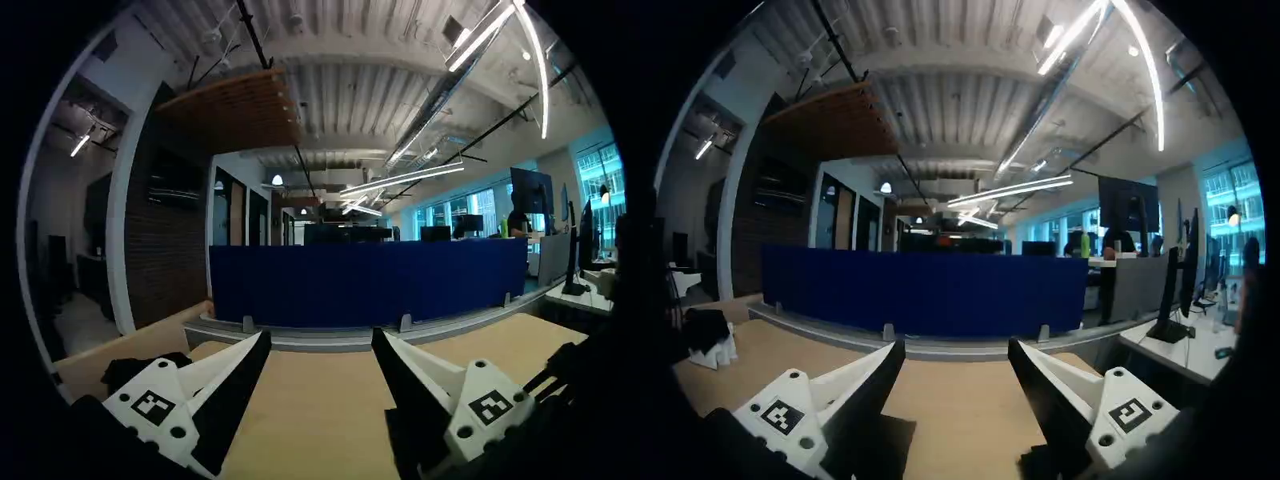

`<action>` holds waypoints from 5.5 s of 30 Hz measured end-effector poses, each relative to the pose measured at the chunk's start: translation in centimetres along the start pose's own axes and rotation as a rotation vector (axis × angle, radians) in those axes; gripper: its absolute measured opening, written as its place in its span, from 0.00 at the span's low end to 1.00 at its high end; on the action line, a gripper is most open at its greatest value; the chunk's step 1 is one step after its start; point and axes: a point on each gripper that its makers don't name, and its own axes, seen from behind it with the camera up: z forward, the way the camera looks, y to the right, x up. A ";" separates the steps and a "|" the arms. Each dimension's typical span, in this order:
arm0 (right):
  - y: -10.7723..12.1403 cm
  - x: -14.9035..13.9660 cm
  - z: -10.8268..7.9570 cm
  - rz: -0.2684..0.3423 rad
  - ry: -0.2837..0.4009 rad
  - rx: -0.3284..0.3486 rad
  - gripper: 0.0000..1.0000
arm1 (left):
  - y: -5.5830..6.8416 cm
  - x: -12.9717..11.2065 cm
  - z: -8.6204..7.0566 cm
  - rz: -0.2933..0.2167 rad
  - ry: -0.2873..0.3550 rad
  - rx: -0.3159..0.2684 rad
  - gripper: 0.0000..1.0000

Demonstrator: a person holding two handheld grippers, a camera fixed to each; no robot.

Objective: Fold towel

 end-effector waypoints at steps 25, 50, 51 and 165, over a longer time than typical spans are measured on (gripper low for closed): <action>-7.1 0.9 -2.2 -0.135 -0.285 0.326 1.00 | 5.4 0.8 -2.0 0.115 -0.234 -0.297 0.93; -8.7 -10.1 -4.8 -0.163 -0.484 0.439 1.00 | 10.6 -11.7 -4.6 0.211 -0.443 -0.487 0.93; -8.7 -10.9 -5.0 -0.168 -0.498 0.442 1.00 | 10.8 -12.4 -4.7 0.215 -0.454 -0.494 0.93; -9.7 -20.6 -13.2 -0.211 -0.831 0.601 0.19 | 14.9 -19.9 -12.6 0.114 -0.814 -0.542 0.09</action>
